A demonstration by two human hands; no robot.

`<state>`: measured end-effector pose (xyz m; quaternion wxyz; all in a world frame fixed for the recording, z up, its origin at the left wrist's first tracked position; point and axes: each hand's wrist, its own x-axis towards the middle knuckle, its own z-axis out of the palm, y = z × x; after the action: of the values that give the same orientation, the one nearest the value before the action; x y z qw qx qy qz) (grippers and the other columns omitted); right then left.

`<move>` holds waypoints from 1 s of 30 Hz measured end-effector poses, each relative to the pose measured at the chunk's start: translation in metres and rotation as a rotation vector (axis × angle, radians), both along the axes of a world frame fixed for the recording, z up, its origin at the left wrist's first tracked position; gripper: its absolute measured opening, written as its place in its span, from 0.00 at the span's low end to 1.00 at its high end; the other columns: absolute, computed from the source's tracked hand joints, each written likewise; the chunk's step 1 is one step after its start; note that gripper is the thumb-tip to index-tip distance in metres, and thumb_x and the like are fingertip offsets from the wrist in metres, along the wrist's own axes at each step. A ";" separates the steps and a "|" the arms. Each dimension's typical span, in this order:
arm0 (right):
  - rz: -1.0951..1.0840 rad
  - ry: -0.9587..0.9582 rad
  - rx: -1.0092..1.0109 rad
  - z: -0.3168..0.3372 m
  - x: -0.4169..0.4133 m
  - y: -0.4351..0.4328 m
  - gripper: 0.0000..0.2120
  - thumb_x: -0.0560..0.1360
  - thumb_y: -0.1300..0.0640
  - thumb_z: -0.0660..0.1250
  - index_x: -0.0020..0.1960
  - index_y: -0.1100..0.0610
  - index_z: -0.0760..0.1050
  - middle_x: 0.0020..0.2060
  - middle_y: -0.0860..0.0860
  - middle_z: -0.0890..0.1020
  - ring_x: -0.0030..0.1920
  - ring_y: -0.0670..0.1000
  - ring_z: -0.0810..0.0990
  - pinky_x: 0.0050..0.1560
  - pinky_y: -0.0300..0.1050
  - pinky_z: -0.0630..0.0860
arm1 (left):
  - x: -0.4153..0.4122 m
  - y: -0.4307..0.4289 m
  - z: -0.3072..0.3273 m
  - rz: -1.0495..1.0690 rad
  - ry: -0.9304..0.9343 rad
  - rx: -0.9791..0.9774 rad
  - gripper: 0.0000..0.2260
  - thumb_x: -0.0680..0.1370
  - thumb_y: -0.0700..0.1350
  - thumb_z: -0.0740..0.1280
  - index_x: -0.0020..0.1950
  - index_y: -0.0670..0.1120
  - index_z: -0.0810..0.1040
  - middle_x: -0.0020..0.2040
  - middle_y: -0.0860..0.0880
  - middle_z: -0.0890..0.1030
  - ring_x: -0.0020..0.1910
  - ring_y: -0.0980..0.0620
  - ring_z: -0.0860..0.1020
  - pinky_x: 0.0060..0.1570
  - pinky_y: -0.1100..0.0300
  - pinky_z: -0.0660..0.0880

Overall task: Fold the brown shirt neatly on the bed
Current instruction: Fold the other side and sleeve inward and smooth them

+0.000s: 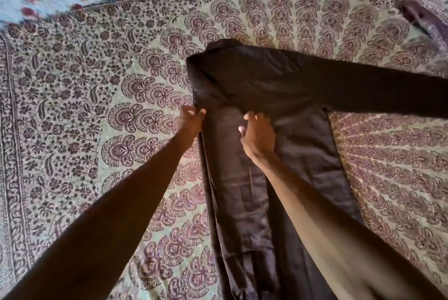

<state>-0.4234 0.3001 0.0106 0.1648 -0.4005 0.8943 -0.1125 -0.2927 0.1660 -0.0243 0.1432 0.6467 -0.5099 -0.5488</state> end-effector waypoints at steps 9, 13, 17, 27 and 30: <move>0.260 0.107 -0.159 -0.038 -0.022 -0.053 0.23 0.72 0.51 0.72 0.66 0.48 0.72 0.52 0.53 0.74 0.51 0.55 0.75 0.46 0.50 0.76 | -0.055 -0.099 0.001 -0.138 -0.099 -0.367 0.25 0.74 0.45 0.68 0.71 0.53 0.70 0.43 0.38 0.82 0.48 0.37 0.80 0.49 0.48 0.78; 0.383 0.235 -0.080 -0.057 -0.022 -0.058 0.32 0.74 0.40 0.64 0.75 0.48 0.61 0.71 0.54 0.66 0.65 0.58 0.68 0.61 0.55 0.70 | -0.066 -0.121 0.005 -0.283 -0.175 -0.494 0.29 0.74 0.38 0.68 0.74 0.52 0.66 0.44 0.43 0.80 0.41 0.46 0.76 0.38 0.60 0.70; 0.514 0.220 -0.044 -0.068 -0.019 -0.066 0.36 0.77 0.34 0.53 0.79 0.49 0.52 0.79 0.53 0.48 0.77 0.63 0.50 0.74 0.65 0.52 | -0.068 -0.139 0.002 -0.510 -0.275 -0.645 0.21 0.71 0.34 0.69 0.63 0.45 0.75 0.49 0.45 0.80 0.45 0.49 0.76 0.40 0.59 0.70; 0.469 0.257 -0.032 -0.080 -0.009 -0.074 0.36 0.78 0.33 0.48 0.79 0.51 0.50 0.79 0.53 0.45 0.78 0.62 0.42 0.74 0.68 0.44 | -0.075 -0.155 -0.016 -0.517 -0.343 -0.653 0.07 0.73 0.36 0.70 0.50 0.42 0.79 0.50 0.41 0.81 0.47 0.44 0.80 0.40 0.58 0.71; 0.530 0.278 -0.021 -0.078 -0.006 -0.071 0.36 0.79 0.33 0.48 0.79 0.52 0.49 0.79 0.52 0.45 0.78 0.60 0.41 0.74 0.68 0.45 | -0.077 -0.151 -0.016 -0.499 -0.352 -0.676 0.06 0.75 0.38 0.68 0.52 0.42 0.77 0.50 0.42 0.81 0.43 0.46 0.78 0.37 0.59 0.67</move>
<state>-0.4297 0.2295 -0.0678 0.0604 -0.6333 0.7713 -0.0192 -0.3700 0.0153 -0.0399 0.1206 0.5045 -0.8173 -0.2510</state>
